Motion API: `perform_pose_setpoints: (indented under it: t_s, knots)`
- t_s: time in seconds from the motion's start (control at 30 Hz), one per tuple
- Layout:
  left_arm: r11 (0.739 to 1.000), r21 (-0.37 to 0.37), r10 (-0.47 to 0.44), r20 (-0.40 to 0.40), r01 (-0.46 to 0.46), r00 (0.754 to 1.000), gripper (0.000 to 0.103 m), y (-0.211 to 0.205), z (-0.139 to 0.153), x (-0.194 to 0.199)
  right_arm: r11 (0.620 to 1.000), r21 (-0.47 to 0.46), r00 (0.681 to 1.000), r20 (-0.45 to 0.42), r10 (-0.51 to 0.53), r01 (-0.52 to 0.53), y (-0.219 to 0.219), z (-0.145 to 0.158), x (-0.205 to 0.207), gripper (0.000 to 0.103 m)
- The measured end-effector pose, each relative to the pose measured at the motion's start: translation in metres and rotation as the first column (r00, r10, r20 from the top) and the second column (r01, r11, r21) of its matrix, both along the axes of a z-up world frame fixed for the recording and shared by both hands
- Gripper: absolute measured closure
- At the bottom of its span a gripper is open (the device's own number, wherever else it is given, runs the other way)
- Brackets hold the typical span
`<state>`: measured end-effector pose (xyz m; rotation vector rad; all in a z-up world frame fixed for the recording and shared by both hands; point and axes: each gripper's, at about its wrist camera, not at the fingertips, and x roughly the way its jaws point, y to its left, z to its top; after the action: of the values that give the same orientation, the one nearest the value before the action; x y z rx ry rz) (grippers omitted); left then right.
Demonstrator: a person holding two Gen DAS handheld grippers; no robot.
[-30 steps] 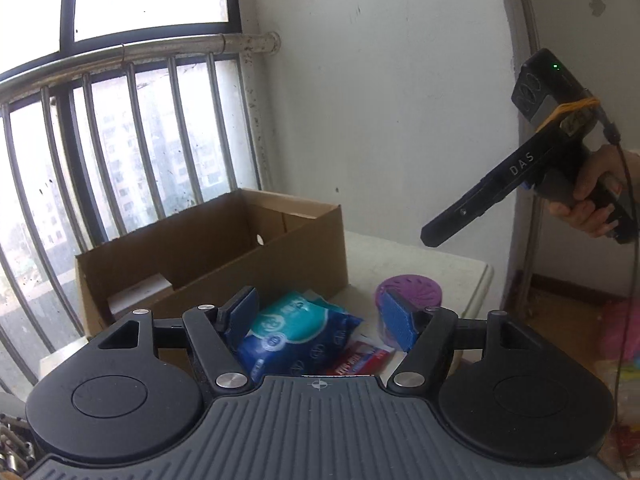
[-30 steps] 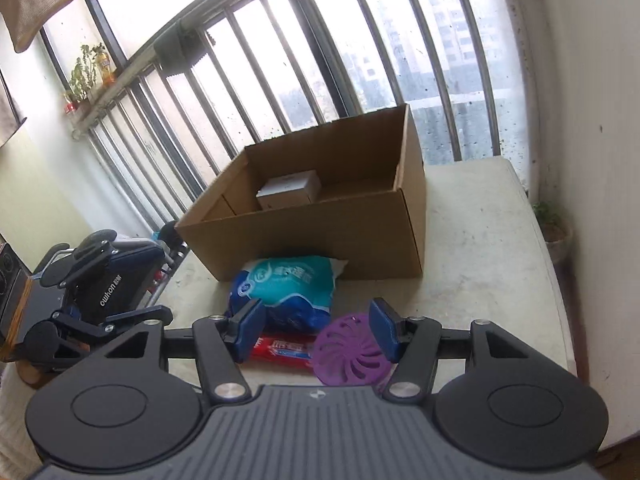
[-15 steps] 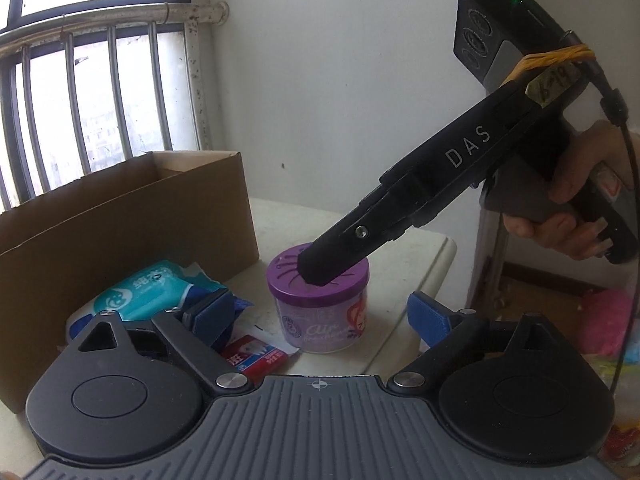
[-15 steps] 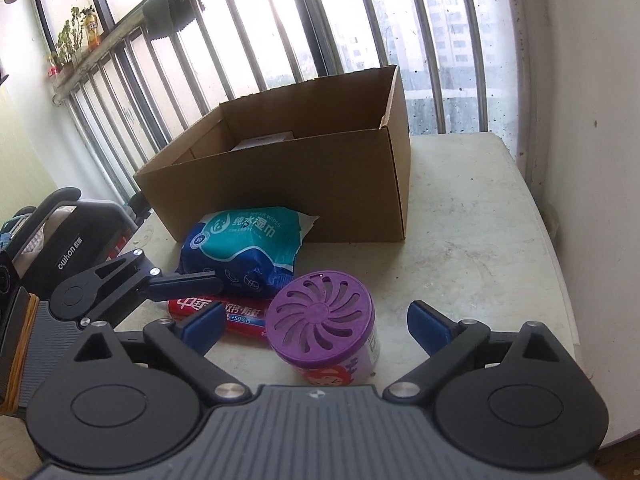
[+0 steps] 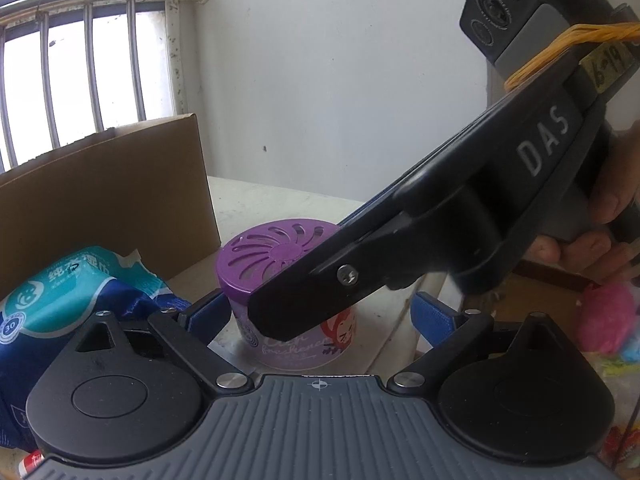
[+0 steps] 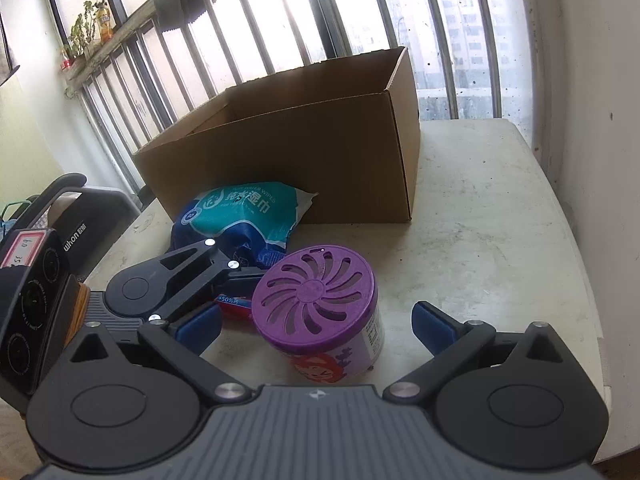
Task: Organize objects
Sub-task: 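Close the right gripper on the purple-lidded jar and lift it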
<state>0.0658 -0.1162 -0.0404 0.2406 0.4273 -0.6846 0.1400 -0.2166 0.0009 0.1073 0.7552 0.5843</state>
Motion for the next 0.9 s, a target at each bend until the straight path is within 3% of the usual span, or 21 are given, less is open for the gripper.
perform_pose_setpoints:
  t_s: [0.13,0.23,0.63,0.73,0.8,0.9]
  knots:
    - [1.000,-0.020,-0.012,-0.042,0.011,0.999,0.016,0.000,-0.007,0.009,1.000,-0.004,1.000,-0.001,-0.006,0.006,-0.003,0.003,0.001,0.000]
    - [0.997,-0.071,-0.011,-0.047,0.008,0.999,0.037,0.004,-0.005,0.009,1.000,-0.001,1.000,-0.003,-0.006,0.006,-0.004,0.002,0.000,0.000]
    - [0.998,-0.069,0.007,-0.057,-0.011,0.998,0.038,0.008,-0.005,0.013,1.000,-0.013,1.000,-0.019,0.013,-0.013,-0.004,-0.008,-0.005,0.000]
    - [0.998,-0.069,0.006,-0.059,-0.010,0.998,0.038,0.008,-0.005,0.015,0.999,-0.027,1.000,-0.022,0.021,-0.022,-0.005,-0.009,-0.005,0.010]
    - [0.997,-0.070,0.009,-0.057,-0.013,0.998,0.038,0.009,-0.006,0.014,0.999,-0.045,0.999,-0.034,0.006,-0.007,-0.005,-0.010,-0.004,0.029]
    - [0.997,-0.072,0.010,-0.056,-0.014,0.998,0.038,0.010,-0.006,0.013,0.999,-0.054,1.000,-0.019,-0.010,0.009,-0.005,-0.009,-0.007,0.032]
